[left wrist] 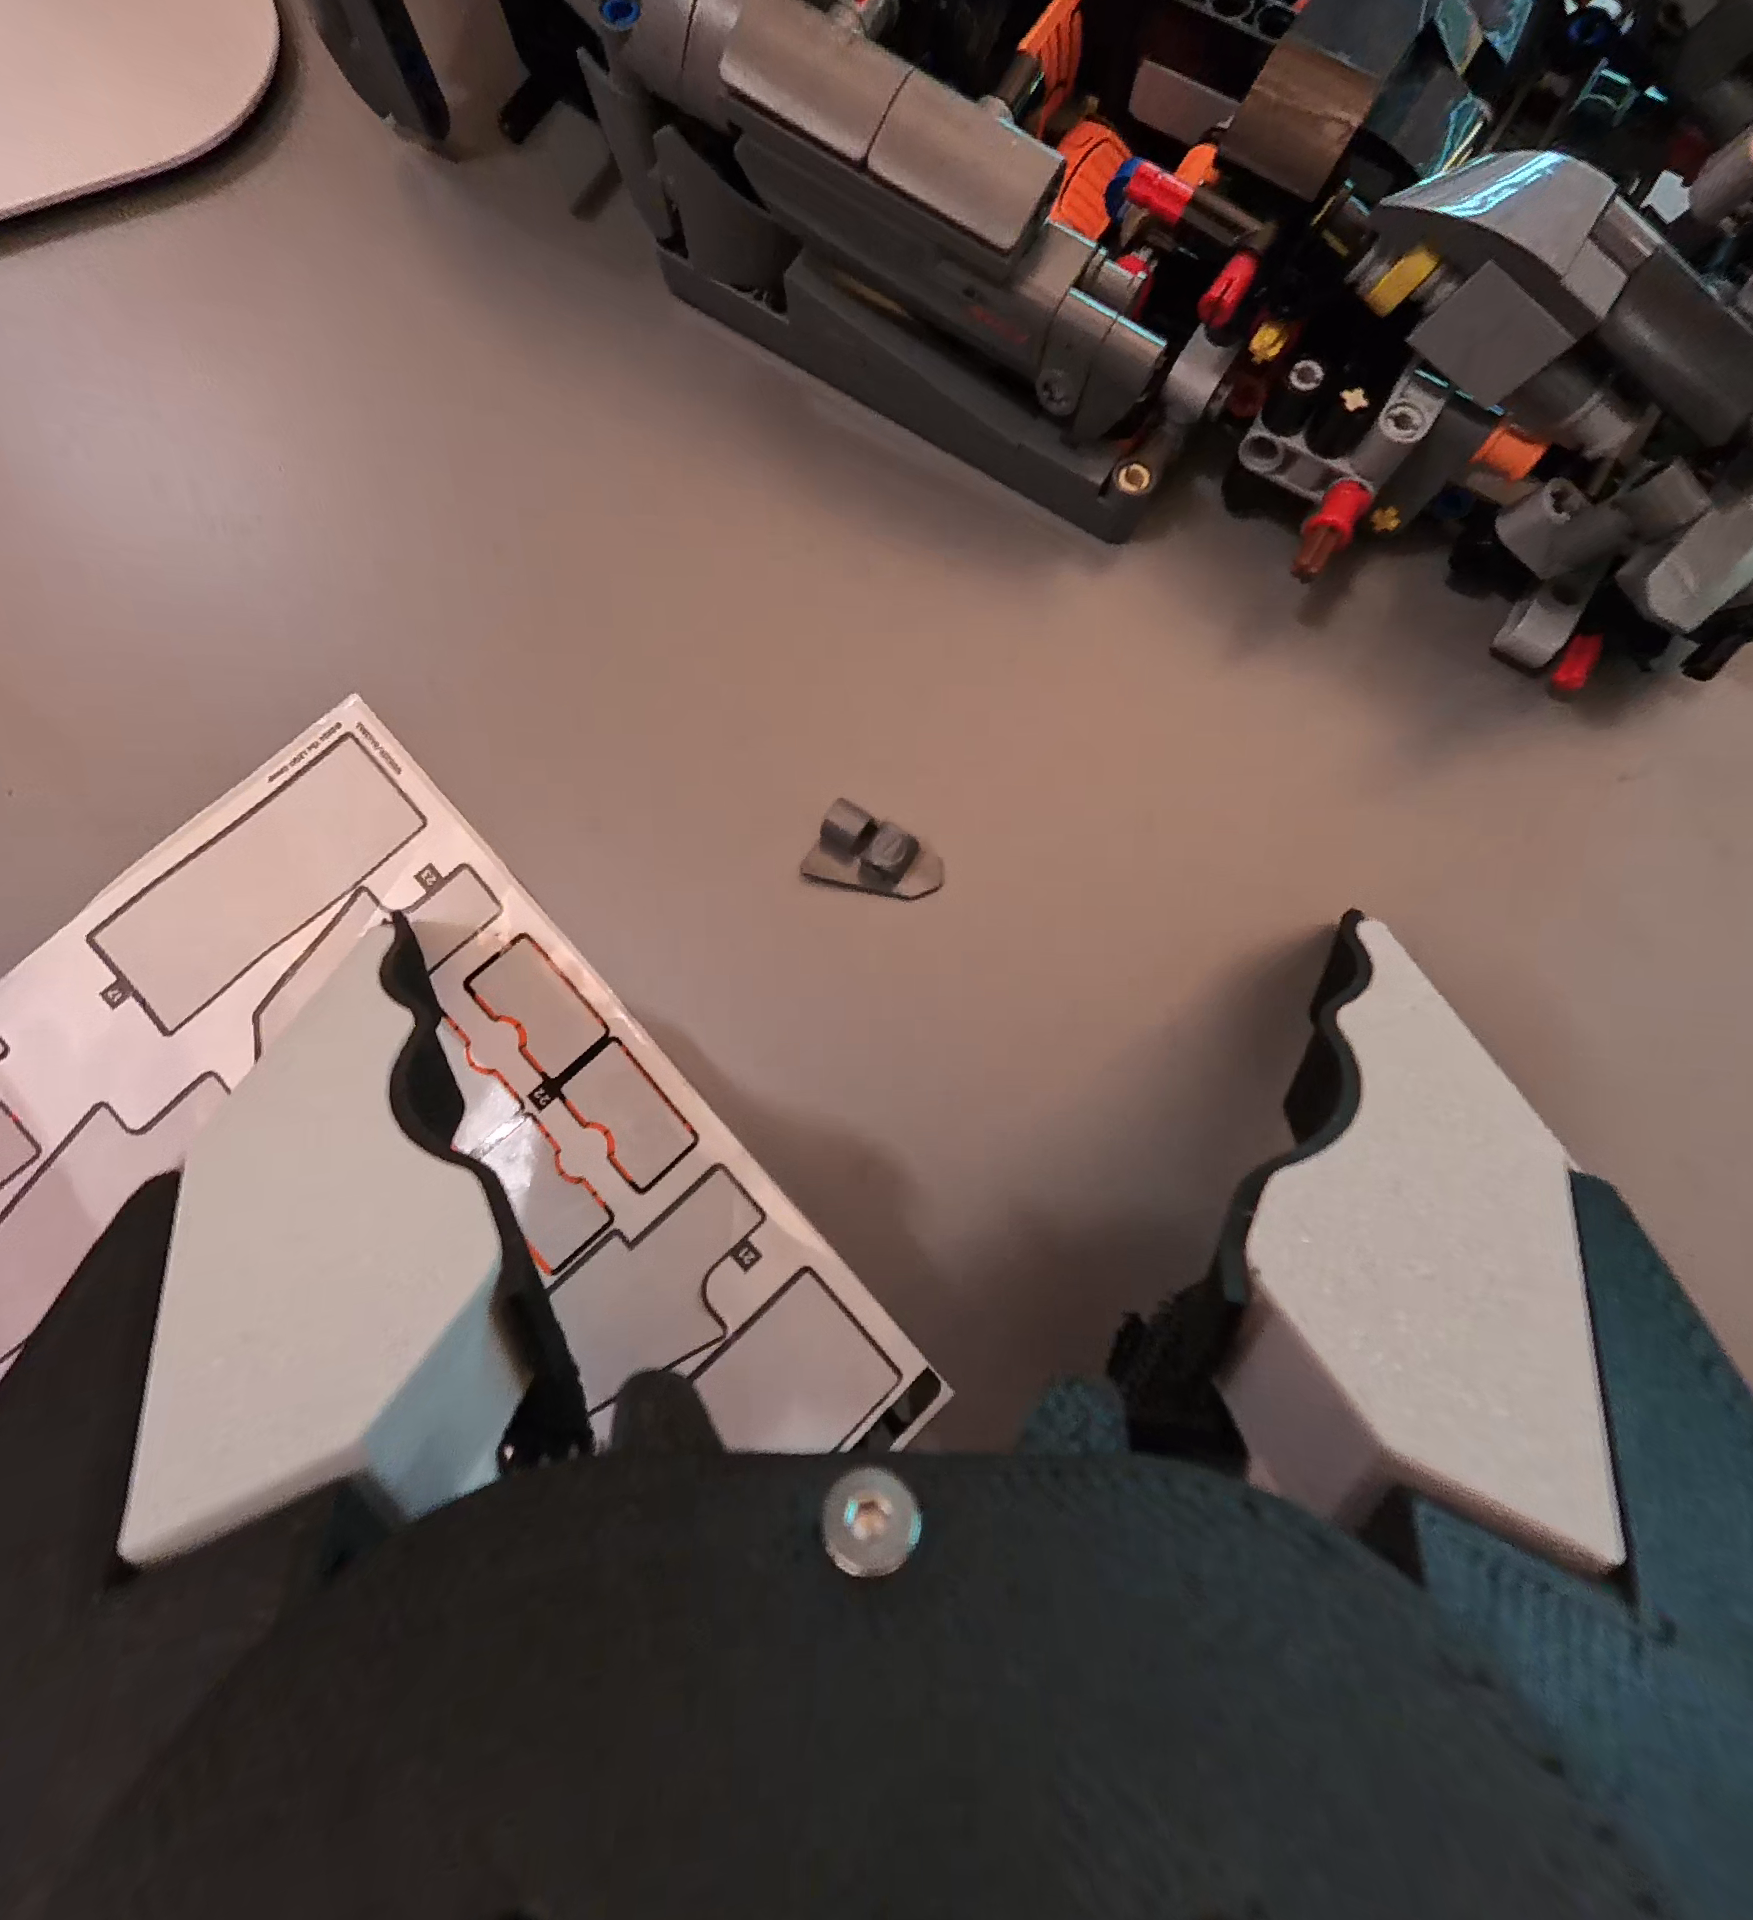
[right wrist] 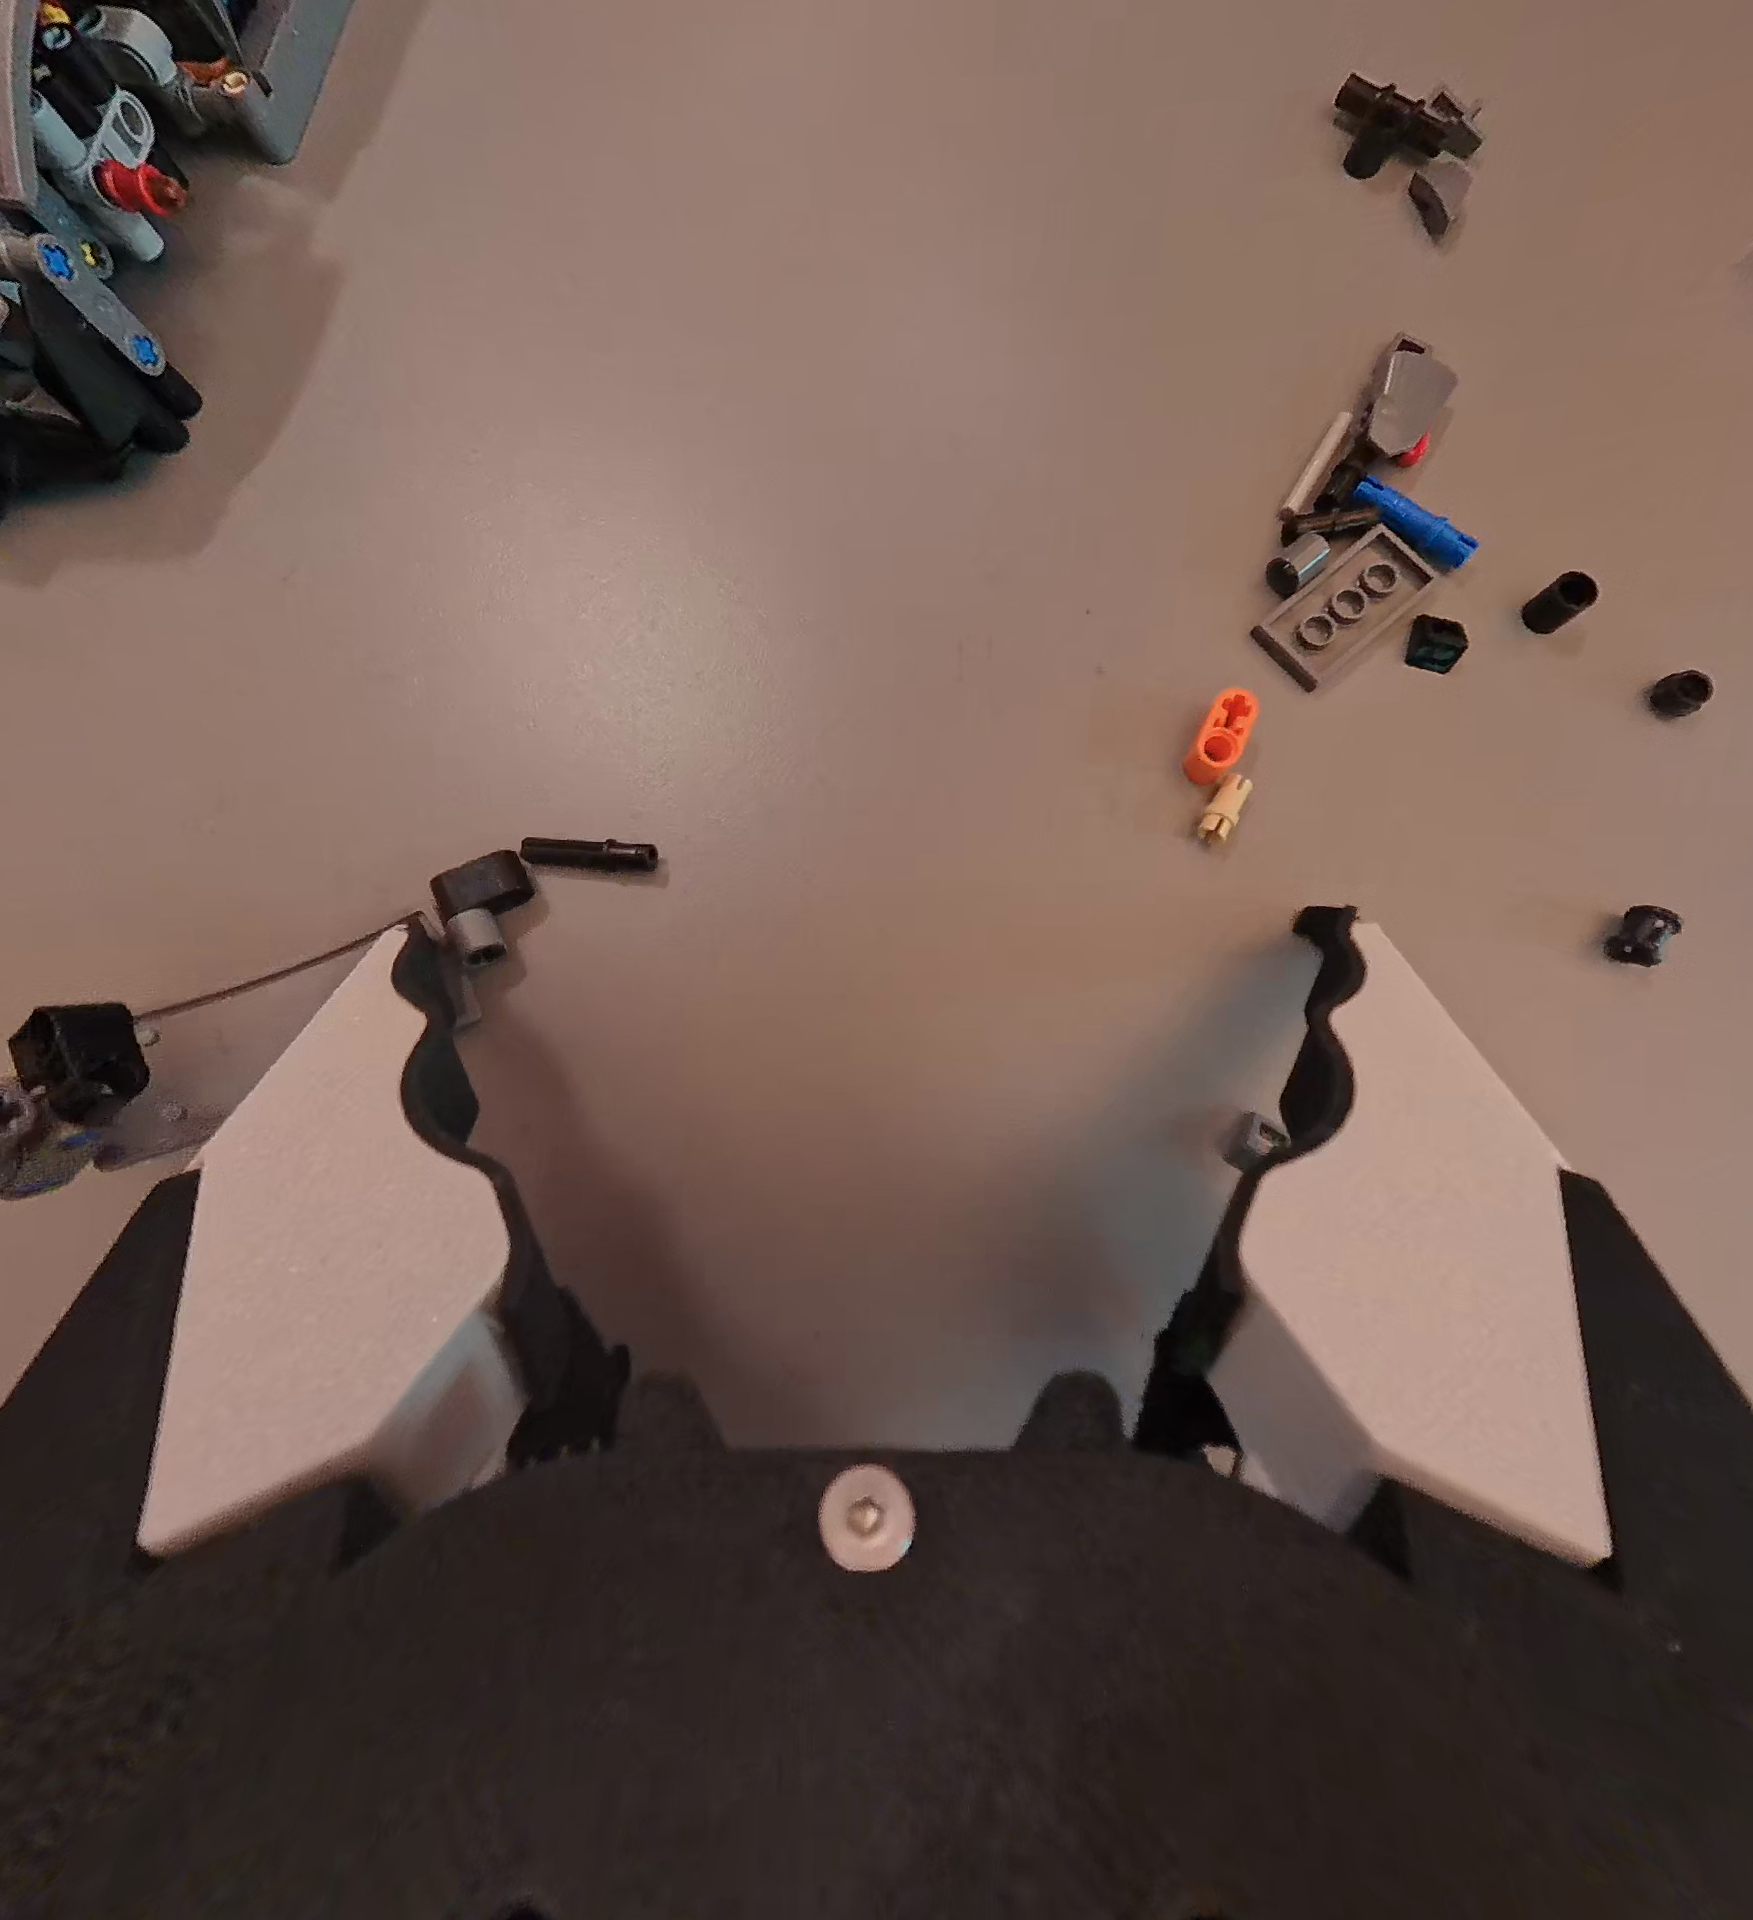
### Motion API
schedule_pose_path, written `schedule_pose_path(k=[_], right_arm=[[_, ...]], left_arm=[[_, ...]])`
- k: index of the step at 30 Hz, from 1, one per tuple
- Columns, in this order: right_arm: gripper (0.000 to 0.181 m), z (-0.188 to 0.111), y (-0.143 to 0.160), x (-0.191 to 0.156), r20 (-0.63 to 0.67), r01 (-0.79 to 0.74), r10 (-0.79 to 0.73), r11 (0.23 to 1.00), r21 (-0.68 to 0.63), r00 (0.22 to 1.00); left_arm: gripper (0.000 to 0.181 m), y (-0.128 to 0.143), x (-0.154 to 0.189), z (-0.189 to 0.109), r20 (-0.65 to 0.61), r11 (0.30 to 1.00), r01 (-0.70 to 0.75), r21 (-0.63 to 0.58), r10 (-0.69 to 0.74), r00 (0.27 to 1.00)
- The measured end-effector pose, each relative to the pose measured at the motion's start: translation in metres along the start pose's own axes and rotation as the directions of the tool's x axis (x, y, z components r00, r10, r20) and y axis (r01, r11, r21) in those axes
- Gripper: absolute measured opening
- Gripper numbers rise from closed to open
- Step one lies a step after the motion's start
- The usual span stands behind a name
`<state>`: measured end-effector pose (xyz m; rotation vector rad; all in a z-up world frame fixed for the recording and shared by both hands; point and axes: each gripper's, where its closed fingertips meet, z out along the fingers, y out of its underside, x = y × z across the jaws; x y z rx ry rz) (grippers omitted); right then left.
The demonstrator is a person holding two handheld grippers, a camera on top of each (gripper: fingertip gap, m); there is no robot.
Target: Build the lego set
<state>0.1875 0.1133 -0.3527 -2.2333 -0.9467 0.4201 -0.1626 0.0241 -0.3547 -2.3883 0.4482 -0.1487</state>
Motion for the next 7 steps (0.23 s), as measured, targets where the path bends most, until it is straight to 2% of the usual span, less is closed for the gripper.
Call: schedule_pose_path(k=[7], right_arm=[[0.156,0.0025,-0.0011,0.0028,0.007,0.009,-0.009,1.0,-0.002,1.0]], left_arm=[[0.158,-0.0009,0.0004,0.0007,-0.003,1.0,-0.001,0.001,0.001,1.0]])
